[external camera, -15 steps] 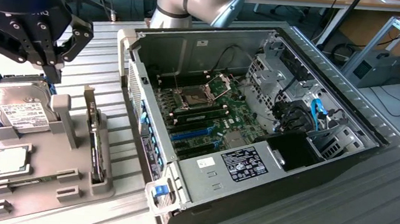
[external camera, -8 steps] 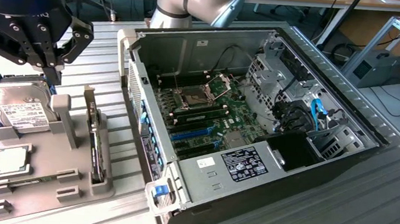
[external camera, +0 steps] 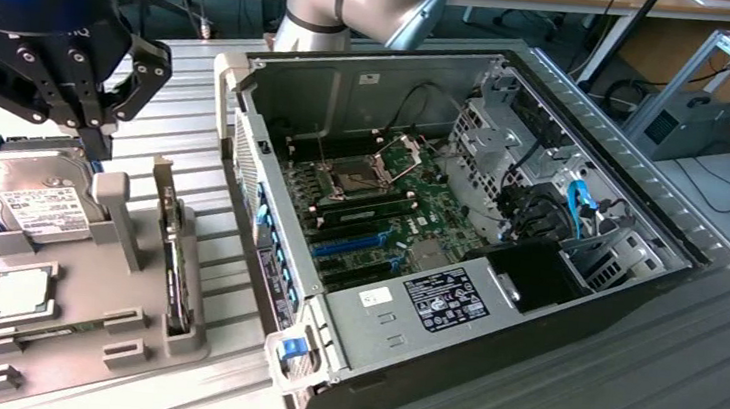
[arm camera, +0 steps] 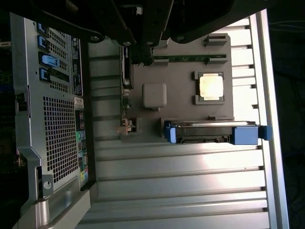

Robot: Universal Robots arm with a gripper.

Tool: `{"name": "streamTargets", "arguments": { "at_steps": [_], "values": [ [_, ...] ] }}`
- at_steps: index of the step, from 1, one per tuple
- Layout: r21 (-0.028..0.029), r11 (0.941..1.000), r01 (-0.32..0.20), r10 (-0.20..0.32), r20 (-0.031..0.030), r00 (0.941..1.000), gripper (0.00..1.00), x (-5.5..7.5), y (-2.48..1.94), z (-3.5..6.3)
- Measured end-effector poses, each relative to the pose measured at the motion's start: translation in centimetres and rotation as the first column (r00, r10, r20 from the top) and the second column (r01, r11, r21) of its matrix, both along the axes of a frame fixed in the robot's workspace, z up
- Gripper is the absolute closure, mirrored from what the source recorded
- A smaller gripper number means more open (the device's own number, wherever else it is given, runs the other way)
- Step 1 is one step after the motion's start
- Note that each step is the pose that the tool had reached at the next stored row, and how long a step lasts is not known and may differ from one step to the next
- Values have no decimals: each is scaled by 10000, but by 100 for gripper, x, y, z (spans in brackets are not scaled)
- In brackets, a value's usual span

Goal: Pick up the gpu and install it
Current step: 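Reach for the gpu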

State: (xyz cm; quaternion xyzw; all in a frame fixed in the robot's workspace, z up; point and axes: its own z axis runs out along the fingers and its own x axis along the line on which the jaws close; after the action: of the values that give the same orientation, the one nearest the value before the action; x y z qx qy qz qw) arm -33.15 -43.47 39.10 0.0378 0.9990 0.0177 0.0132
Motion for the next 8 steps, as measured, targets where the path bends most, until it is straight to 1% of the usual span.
{"name": "streamTargets", "arguments": {
  "at_steps": [8],
  "values": [
    [-1,10000,0,0,-1,10000,89,0,-62,-1]
  ]
}}
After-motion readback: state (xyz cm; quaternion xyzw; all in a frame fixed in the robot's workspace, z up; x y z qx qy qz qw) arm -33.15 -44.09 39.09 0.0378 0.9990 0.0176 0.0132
